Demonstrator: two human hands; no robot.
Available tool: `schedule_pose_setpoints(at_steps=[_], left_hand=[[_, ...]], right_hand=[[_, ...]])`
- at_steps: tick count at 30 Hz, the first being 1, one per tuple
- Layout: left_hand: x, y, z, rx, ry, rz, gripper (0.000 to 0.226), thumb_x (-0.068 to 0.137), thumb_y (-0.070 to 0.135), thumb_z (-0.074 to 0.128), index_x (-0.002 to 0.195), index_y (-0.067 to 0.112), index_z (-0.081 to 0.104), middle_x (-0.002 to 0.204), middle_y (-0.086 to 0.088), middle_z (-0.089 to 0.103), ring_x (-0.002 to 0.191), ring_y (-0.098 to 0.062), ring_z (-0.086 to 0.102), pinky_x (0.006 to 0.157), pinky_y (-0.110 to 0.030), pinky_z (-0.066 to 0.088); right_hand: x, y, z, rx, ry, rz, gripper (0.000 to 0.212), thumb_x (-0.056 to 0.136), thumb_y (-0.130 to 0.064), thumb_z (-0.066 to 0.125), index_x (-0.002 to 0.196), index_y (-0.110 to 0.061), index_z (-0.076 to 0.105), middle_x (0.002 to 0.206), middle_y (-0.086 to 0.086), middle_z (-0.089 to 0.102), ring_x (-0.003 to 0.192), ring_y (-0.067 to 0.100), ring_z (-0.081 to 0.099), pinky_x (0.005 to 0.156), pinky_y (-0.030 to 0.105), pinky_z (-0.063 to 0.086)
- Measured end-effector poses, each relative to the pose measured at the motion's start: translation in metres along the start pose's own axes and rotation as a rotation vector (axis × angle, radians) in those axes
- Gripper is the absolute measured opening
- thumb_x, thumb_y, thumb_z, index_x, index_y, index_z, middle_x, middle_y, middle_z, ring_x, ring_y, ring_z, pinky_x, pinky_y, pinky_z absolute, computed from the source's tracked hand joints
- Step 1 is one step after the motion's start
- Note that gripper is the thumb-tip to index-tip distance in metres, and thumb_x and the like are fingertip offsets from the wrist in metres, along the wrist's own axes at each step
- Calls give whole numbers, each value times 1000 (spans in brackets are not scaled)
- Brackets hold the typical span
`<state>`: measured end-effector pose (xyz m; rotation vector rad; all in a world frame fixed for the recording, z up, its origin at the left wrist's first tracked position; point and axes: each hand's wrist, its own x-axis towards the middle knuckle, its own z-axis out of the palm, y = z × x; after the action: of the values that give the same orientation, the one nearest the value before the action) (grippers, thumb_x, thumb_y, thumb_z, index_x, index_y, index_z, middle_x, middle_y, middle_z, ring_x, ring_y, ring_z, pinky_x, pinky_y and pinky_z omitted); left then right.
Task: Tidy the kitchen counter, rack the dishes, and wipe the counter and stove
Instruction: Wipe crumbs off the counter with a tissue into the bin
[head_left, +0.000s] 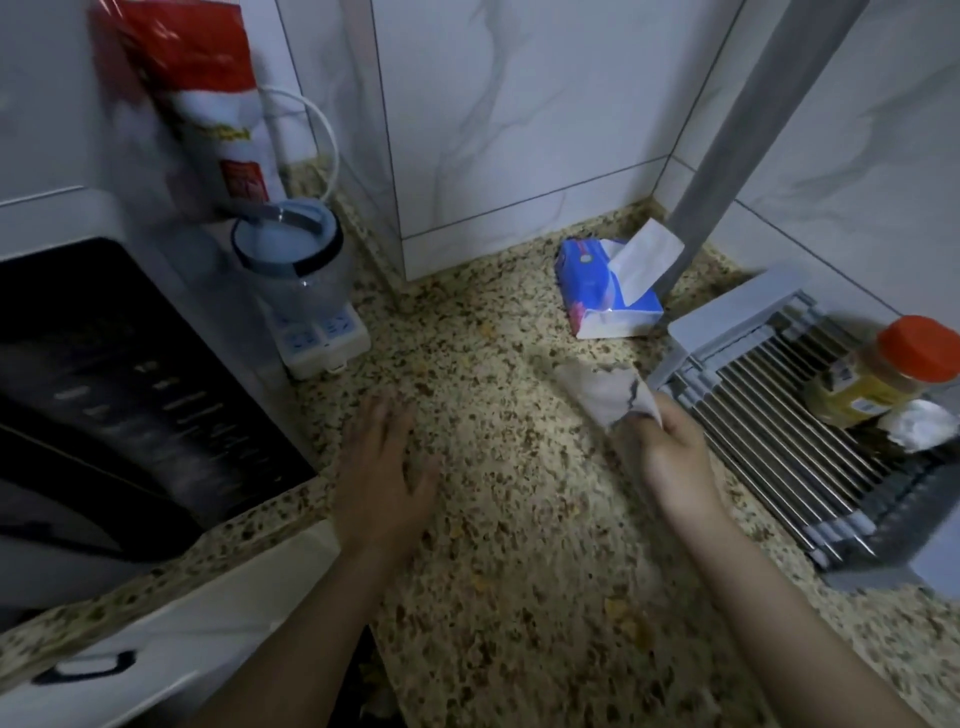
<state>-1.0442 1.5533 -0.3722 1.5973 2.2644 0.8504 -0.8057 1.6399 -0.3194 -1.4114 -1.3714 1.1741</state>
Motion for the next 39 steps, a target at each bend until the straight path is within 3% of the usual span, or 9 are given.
schedule_pose_setpoints(at_steps=[3, 8, 12, 18, 23, 28, 31, 33, 39], left_hand=[[0, -1, 2, 1, -20, -35, 74, 83, 59, 23, 147, 23, 29, 158, 4, 14, 146, -14, 10, 118, -41, 13], [3, -5, 7, 62, -56, -48, 69, 87, 56, 29, 148, 26, 24, 158, 9, 6, 145, -6, -1, 119, -35, 8], [4, -6, 8, 53, -76, -63, 71, 85, 63, 22, 149, 33, 21, 158, 16, 2, 142, 3, -6, 116, -24, -1], [4, -6, 9, -2, -67, -42, 65, 87, 60, 30, 146, 39, 12, 158, 18, 5, 145, -4, 2, 118, -34, 9], [5, -4, 7, -38, -61, -28, 74, 84, 75, 18, 147, 36, 14, 158, 16, 6, 145, -4, 3, 118, -41, 13], [4, -2, 4, -64, -34, -14, 76, 83, 77, 21, 146, 35, 17, 157, 15, 12, 145, -3, 7, 115, -49, 23], [3, -2, 4, -94, -10, -14, 76, 82, 77, 22, 145, 36, 16, 157, 13, 16, 144, -6, 12, 114, -48, 25], [4, 0, 4, -141, 2, -42, 79, 80, 79, 21, 146, 35, 17, 156, 12, 16, 144, -6, 14, 115, -45, 24], [-1, -1, 2, -235, 78, -48, 87, 80, 79, 20, 148, 24, 24, 156, 6, 21, 143, -9, 16, 117, -39, 17]], right_hand=[[48, -6, 34, -107, 83, -74, 35, 89, -5, 41, 90, -32, 62, 77, -15, 59, 69, 6, 49, 62, 26, 35], [108, -1, 85, -189, 211, -158, 37, 91, 0, 37, 117, -12, 60, 109, 9, 63, 89, 16, 52, 66, 21, 32], [141, 3, 114, -256, 315, -147, 44, 88, 4, 37, 126, -8, 56, 121, 14, 60, 108, 28, 54, 82, 24, 36], [155, 16, 143, -535, 48, -241, 47, 89, -8, 42, 134, -14, 51, 142, 9, 48, 133, 25, 40, 108, 26, 25], [148, 20, 147, -471, -106, -313, 53, 81, -22, 32, 126, -22, 60, 139, 3, 52, 129, 21, 44, 106, 26, 29], [134, 16, 160, -364, -367, -337, 44, 86, -11, 38, 118, -22, 66, 134, -3, 56, 124, 12, 45, 97, 5, 23], [120, 15, 174, -268, -543, -316, 41, 87, -10, 39, 110, -21, 70, 128, -4, 61, 120, 12, 52, 106, 24, 36], [110, 15, 177, -223, -567, -300, 38, 88, -6, 41, 106, -19, 72, 122, -3, 64, 115, 12, 55, 105, 33, 41], [76, 16, 163, -134, -633, -293, 43, 80, 4, 42, 95, -23, 72, 112, -4, 67, 112, 15, 59, 104, 36, 44]])
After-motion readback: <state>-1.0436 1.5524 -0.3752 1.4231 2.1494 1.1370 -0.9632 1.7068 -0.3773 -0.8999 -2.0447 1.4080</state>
